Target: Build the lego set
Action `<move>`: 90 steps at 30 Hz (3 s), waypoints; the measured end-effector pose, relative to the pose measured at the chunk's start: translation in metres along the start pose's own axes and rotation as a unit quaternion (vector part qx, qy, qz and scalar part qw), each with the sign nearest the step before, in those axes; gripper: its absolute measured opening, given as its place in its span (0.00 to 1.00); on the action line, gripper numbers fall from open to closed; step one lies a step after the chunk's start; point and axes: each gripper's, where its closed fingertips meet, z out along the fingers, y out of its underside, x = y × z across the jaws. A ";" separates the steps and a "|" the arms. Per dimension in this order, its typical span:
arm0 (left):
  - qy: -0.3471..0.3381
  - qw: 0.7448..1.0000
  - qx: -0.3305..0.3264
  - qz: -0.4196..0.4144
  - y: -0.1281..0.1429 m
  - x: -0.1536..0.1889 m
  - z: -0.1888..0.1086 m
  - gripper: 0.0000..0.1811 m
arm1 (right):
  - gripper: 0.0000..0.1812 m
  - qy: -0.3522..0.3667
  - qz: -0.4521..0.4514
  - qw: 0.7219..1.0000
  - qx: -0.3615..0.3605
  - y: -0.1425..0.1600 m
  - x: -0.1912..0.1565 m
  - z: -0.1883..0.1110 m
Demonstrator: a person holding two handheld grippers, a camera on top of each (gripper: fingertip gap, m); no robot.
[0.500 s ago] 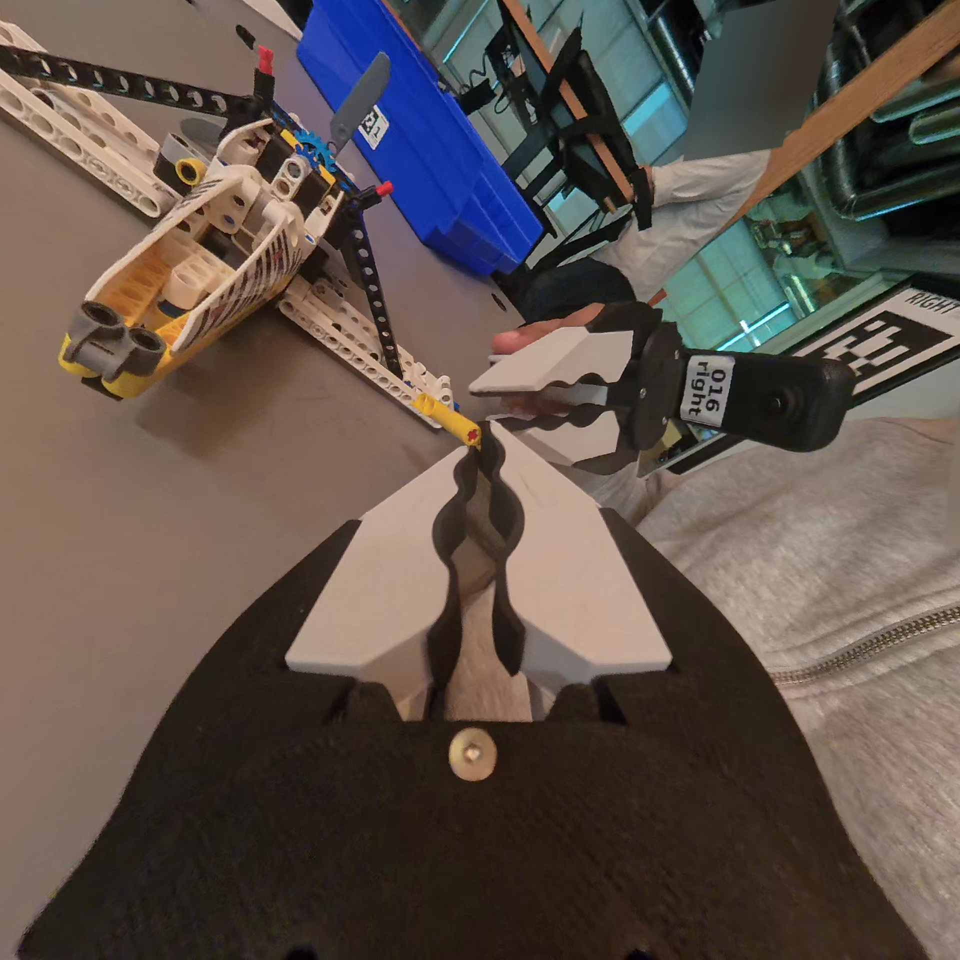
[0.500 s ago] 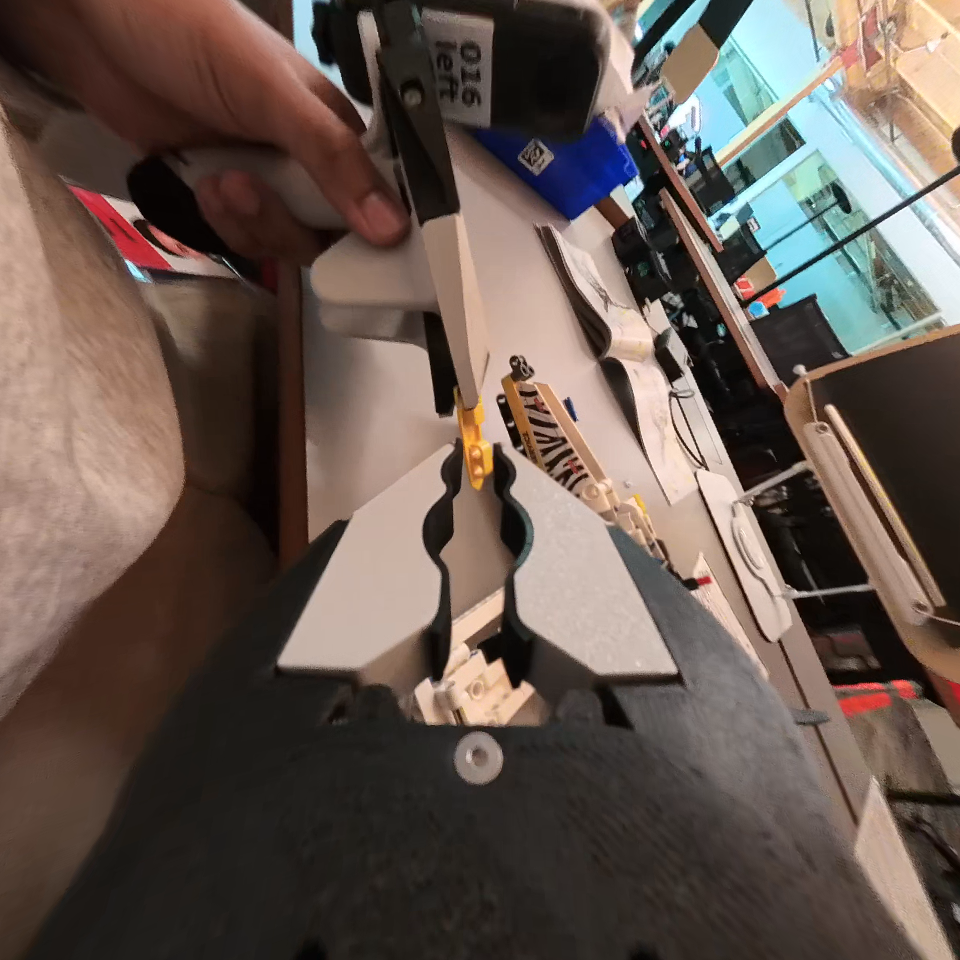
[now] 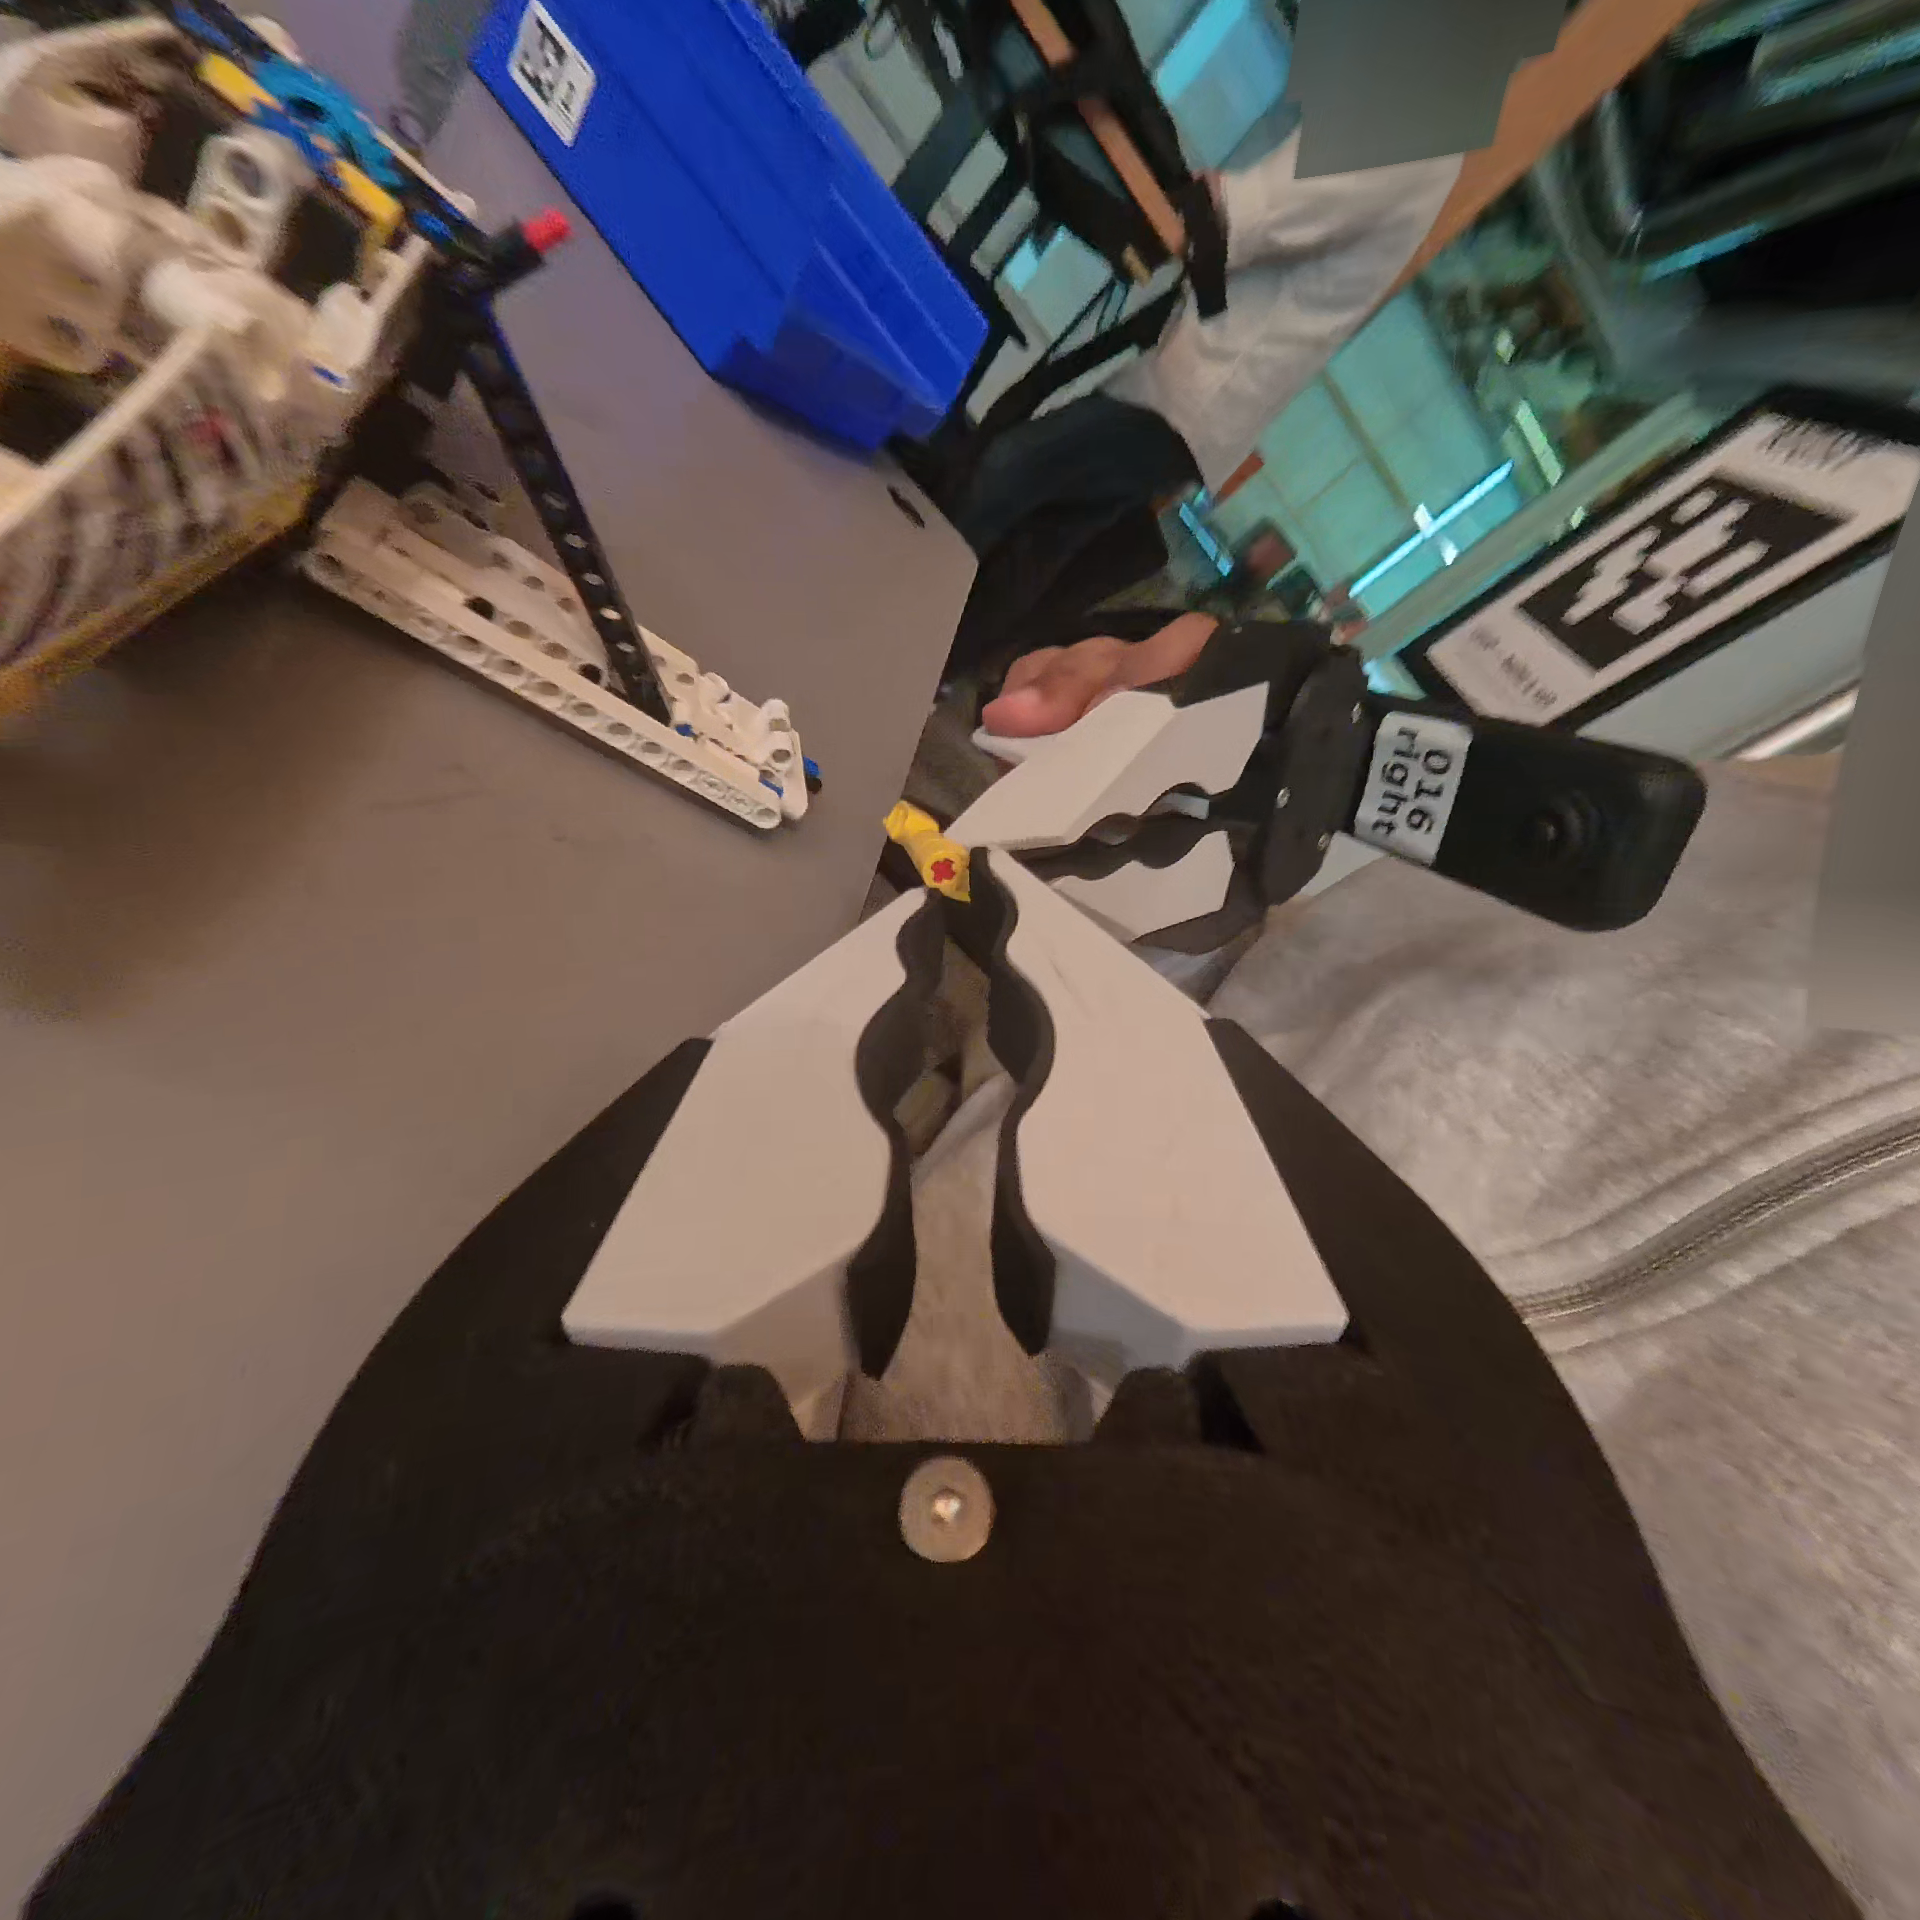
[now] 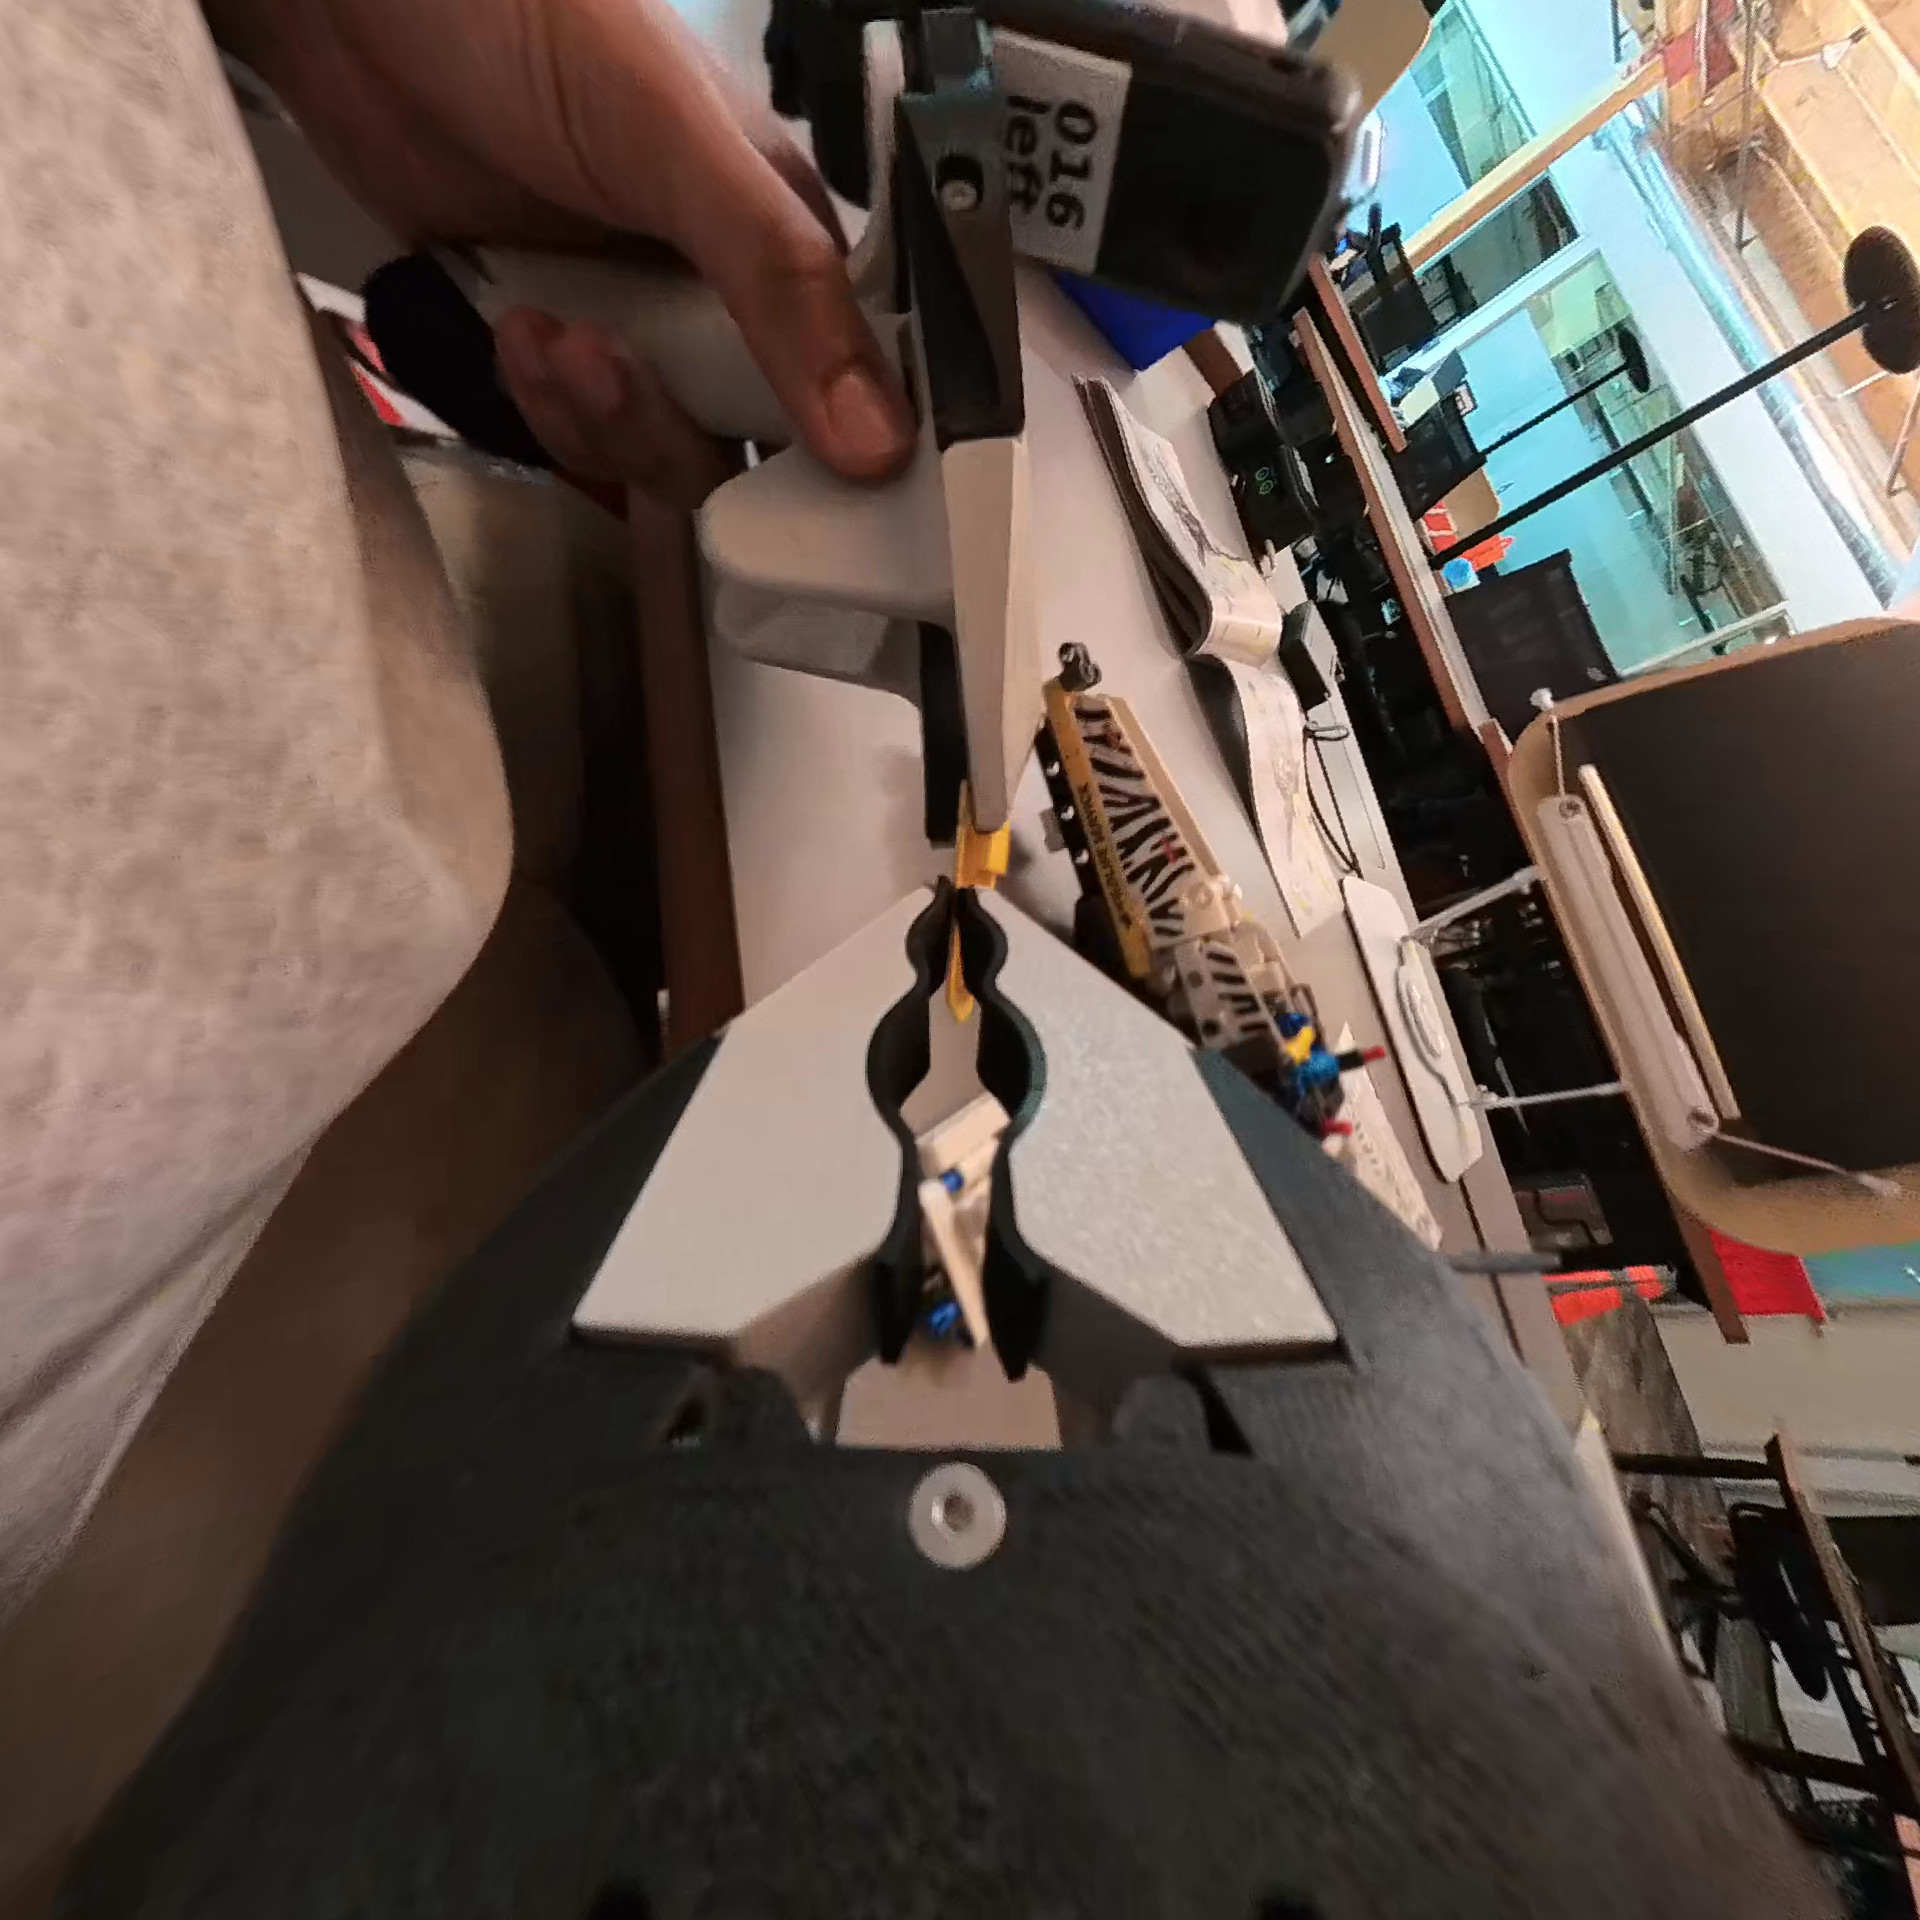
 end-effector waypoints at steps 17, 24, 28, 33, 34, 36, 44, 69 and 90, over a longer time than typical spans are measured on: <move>-0.146 0.944 -0.126 0.266 0.011 -0.025 0.068 0.35 | 0.00 0.033 -0.101 0.985 -0.138 0.077 -0.021 -0.028; -0.168 0.939 -0.127 0.271 0.011 -0.031 0.069 0.32 | 0.02 0.008 -0.029 0.993 -0.113 0.078 -0.022 -0.034; -0.171 0.935 -0.134 0.281 0.012 -0.031 0.071 0.32 | 0.03 -0.012 0.014 0.995 -0.095 0.078 -0.023 -0.037; -0.181 0.920 -0.144 0.318 0.012 -0.029 0.076 0.32 | 0.05 -0.022 0.085 0.994 -0.060 0.077 -0.017 -0.044; -0.183 0.916 -0.149 0.324 0.013 -0.030 0.077 0.32 | 0.05 -0.022 0.102 0.993 -0.055 0.079 -0.015 -0.045; -0.191 0.909 -0.162 0.334 0.016 -0.032 0.078 0.30 | 0.06 -0.028 0.137 0.989 -0.055 0.084 -0.013 -0.045; -0.220 0.882 -0.202 0.363 0.025 -0.040 0.077 0.25 | 0.08 -0.048 0.237 0.968 -0.060 0.093 -0.012 -0.039; -0.218 0.870 -0.213 0.388 0.037 -0.032 0.066 0.21 | 0.03 -0.119 0.243 0.962 -0.048 0.069 -0.032 -0.040; -0.218 0.868 -0.206 0.396 0.042 -0.028 0.059 0.19 | 0.06 -0.138 0.257 0.956 -0.037 0.062 -0.038 -0.035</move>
